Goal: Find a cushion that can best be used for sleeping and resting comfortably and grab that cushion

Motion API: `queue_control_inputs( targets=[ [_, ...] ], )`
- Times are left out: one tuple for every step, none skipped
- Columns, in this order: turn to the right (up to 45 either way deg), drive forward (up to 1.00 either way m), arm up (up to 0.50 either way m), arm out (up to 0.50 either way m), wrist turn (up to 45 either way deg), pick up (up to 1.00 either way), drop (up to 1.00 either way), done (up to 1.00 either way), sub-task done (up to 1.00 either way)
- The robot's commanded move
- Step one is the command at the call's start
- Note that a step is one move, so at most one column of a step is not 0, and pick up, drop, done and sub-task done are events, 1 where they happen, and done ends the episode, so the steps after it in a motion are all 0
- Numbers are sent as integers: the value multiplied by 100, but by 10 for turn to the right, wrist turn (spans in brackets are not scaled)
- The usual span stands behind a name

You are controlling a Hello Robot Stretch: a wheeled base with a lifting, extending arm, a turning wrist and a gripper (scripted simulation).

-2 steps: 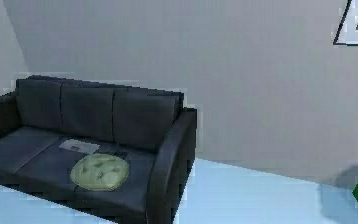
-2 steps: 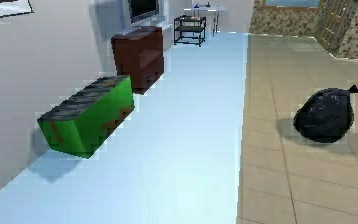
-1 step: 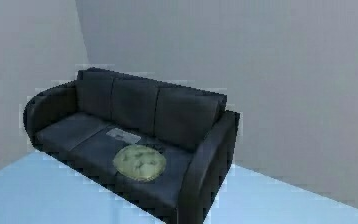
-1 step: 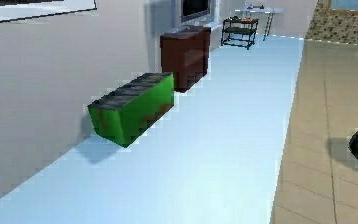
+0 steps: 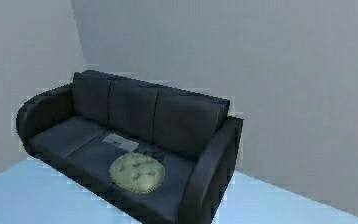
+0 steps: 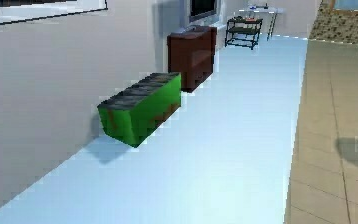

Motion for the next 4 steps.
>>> queue_control_inputs(
  targets=[
    [-450,0,0,0,0,0,0,0,0],
    [-450,0,0,0,0,0,0,0,0],
    [-150,0,0,0,0,0,0,0,0],
    [450,0,0,0,0,0,0,0,0]
  ],
)
